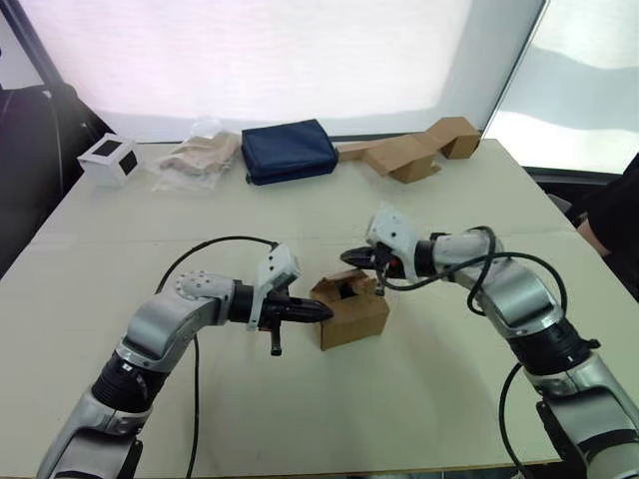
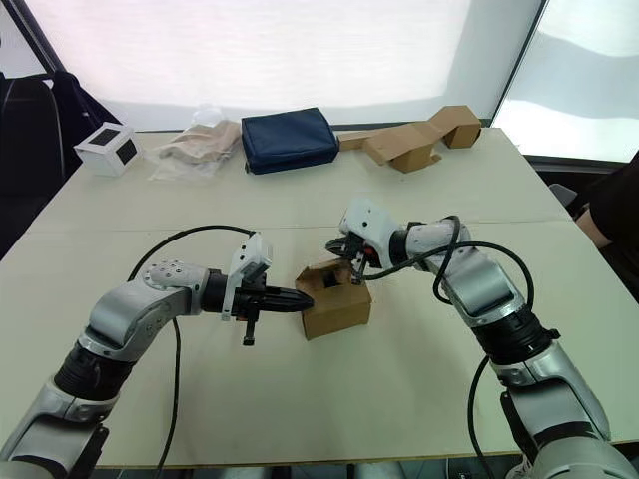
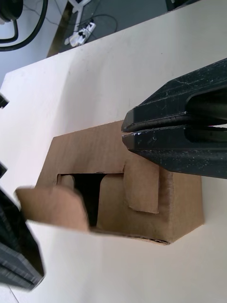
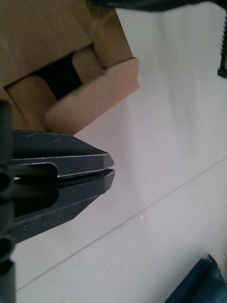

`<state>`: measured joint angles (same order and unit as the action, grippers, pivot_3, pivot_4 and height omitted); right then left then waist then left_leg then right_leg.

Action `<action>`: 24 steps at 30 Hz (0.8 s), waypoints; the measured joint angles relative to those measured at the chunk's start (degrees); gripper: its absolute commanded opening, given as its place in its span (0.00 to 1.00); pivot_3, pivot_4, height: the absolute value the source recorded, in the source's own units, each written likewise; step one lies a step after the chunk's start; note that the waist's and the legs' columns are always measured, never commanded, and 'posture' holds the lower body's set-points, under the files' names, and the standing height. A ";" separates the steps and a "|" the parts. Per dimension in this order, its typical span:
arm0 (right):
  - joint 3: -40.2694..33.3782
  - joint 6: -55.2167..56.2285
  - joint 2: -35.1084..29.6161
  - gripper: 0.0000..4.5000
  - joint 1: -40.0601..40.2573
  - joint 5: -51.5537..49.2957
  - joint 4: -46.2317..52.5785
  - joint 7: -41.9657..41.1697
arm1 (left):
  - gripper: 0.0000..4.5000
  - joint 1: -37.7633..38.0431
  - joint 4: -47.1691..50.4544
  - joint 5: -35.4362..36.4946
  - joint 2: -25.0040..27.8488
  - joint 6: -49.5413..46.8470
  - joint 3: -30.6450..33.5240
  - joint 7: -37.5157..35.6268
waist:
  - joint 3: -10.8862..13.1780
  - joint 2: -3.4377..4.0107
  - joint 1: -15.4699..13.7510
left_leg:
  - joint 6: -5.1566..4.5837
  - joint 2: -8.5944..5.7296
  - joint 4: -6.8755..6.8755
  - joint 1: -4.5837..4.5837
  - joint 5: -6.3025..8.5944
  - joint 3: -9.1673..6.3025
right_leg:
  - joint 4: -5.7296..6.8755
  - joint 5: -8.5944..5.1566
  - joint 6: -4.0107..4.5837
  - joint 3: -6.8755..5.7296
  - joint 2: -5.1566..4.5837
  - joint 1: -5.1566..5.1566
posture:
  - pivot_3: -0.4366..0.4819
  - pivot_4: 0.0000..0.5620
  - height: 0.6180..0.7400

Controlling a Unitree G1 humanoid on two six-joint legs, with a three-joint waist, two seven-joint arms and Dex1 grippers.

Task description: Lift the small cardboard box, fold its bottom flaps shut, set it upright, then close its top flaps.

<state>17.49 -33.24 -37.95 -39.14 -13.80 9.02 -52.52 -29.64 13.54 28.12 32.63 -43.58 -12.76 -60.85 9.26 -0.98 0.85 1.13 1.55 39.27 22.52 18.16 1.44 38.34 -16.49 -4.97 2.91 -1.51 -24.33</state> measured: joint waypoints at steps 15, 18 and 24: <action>-1.77 -3.47 -0.62 0.00 5.34 -0.98 6.49 -1.21 | 0.01 -2.83 -2.28 4.90 -0.74 -2.54 5.76 2.68 | 0.00 0.00 -0.07 | 0.00 -0.03 0.00 0.00 0.00 0.00 | -0.01 0.00 0.00 0.00 0.00 0.01 | 0.48 0.27 1.00; -2.18 -3.68 -0.45 0.00 5.34 -0.99 6.64 -0.99 | 0.01 -2.93 -4.55 3.43 -3.20 -0.86 5.05 4.65 | 0.00 0.00 -0.09 | 0.00 -0.03 0.00 0.00 0.00 -0.01 | -0.01 0.00 0.00 0.00 0.00 0.01 | 0.48 0.27 1.00; -2.23 -4.11 -0.28 0.00 5.37 -1.04 6.77 -0.63 | 0.01 -3.26 -8.71 -1.74 -4.80 4.15 1.60 5.61 | 0.00 0.00 0.00 | 0.00 -0.01 0.00 -0.01 0.00 0.00 | 0.00 0.00 0.00 0.00 0.01 0.01 | 0.48 0.27 1.00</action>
<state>15.26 -37.35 -38.22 -33.78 -14.85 15.79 -53.15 -32.90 4.83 26.38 27.82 -39.43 -11.17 -55.24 9.26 -0.98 0.85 1.13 1.53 39.27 22.51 18.15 1.44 38.34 -16.49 -4.97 2.90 -1.50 -24.32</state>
